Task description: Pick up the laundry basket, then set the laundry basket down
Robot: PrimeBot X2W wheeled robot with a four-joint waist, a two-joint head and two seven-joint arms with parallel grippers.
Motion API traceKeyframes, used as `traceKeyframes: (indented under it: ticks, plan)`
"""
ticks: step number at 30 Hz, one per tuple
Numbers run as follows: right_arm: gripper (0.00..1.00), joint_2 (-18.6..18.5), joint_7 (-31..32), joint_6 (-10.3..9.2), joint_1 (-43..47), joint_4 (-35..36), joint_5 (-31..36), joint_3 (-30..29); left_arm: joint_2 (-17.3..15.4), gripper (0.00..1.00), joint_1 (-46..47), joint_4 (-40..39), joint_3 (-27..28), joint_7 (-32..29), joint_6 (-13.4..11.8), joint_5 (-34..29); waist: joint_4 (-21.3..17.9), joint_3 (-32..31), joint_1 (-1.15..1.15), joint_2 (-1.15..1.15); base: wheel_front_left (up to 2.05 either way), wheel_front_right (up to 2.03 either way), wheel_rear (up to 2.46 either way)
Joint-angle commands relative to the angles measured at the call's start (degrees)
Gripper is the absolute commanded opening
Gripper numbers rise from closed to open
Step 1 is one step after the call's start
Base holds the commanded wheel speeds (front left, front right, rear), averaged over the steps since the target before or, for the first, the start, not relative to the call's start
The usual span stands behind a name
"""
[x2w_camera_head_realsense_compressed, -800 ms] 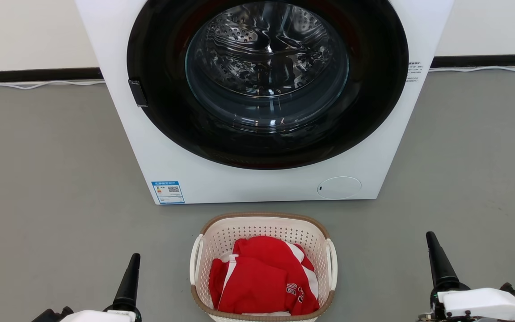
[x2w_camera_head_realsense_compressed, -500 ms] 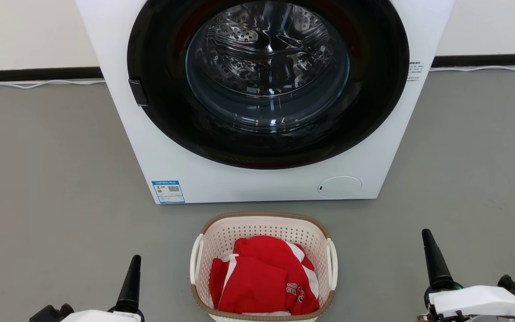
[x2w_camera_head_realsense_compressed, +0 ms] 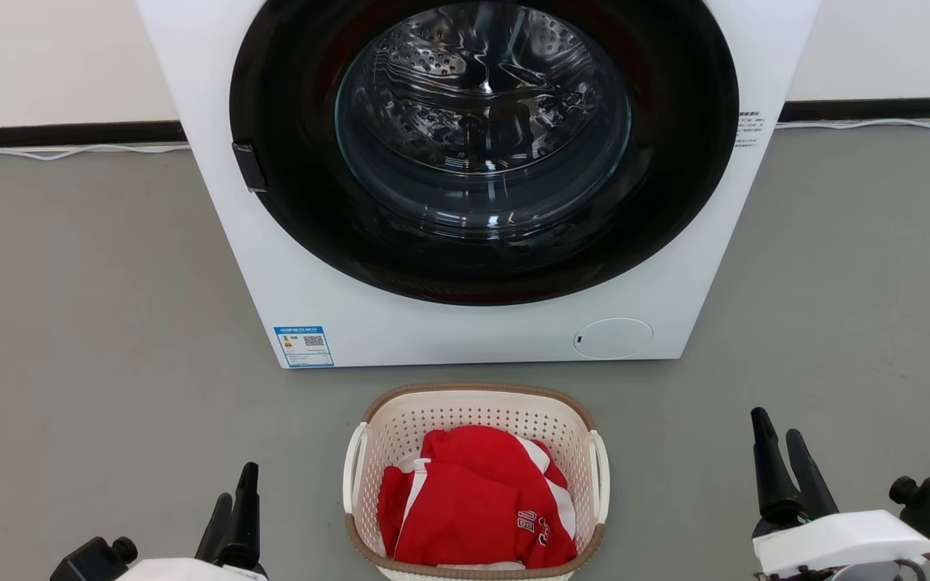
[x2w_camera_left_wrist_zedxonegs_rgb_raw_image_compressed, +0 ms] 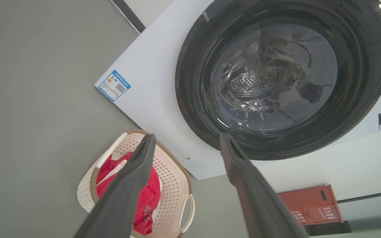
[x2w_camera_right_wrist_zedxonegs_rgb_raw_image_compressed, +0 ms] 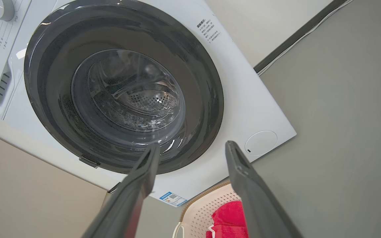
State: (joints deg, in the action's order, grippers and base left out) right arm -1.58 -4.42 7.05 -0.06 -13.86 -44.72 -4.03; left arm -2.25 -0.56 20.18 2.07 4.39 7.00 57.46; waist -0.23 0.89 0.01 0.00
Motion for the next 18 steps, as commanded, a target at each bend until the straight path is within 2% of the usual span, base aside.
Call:
traceKeyframes:
  ticks: [1, 6, 18]
  plan:
    - [1.0, -0.77, -0.96, 0.24, -1.64, 1.56, 2.68, 0.64, -0.65, 1.0, 2.57, -1.34, 1.16, 0.83, 0.28, -2.08, 0.0, 0.02, -0.01, 0.0, 0.0, 0.0, 0.0]
    - [1.0, -0.83, -1.96, 0.26, -1.83, 1.28, 10.12, 0.72, -0.69, 1.0, 2.63, -1.19, 1.34, 1.85, 0.3, -7.37, 0.0, -0.02, -0.01, 0.0, 0.0, 0.0, 0.0]
    - [1.0, -0.94, -3.98, 0.3, -1.99, 0.14, 21.13, 0.86, -1.24, 1.0, 2.62, -1.51, 1.94, 3.9, 0.34, -17.81, 0.09, -0.27, -0.01, 0.0, 0.0, 0.0, 0.0]
